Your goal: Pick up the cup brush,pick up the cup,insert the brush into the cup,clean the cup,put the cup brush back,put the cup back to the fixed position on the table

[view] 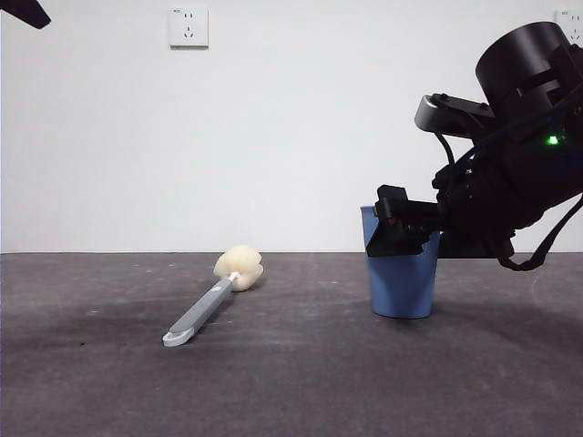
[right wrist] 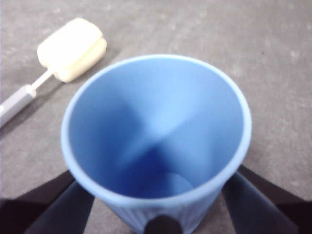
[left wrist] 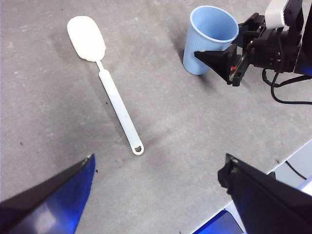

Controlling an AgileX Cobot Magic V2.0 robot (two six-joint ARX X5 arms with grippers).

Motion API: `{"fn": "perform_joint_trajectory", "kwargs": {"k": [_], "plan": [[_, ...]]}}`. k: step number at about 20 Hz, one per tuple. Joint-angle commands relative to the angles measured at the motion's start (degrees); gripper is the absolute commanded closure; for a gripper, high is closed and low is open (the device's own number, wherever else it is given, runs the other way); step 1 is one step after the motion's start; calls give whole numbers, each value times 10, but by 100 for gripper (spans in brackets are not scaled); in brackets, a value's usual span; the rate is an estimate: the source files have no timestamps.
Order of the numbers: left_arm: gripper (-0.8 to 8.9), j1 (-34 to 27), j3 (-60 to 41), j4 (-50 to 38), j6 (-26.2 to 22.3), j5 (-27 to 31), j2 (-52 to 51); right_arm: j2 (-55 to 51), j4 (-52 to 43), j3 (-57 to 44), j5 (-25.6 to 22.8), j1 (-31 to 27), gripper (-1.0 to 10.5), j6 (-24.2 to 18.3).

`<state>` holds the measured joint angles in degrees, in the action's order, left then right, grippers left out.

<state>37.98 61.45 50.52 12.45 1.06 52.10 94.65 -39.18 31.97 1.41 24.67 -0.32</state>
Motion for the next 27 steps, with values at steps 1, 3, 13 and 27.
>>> {"fn": "perform_joint_trajectory", "kwargs": {"k": [1, 3, 13, 27], "plan": [[373, -1, -3, -5, -5, 2, -1, 14, 0, -4, 0, 0, 962, -12], [373, -1, -3, -5, -5, 2, -1, 14, 1, -4, 0, 1, 943, -13], [373, -1, -3, -5, -5, 2, -1, -23, 50, -4, -2, 1, 431, -10], [373, -1, -3, 7, -7, 2, -1, -404, 501, 24, 48, 24, 380, 141]]}}
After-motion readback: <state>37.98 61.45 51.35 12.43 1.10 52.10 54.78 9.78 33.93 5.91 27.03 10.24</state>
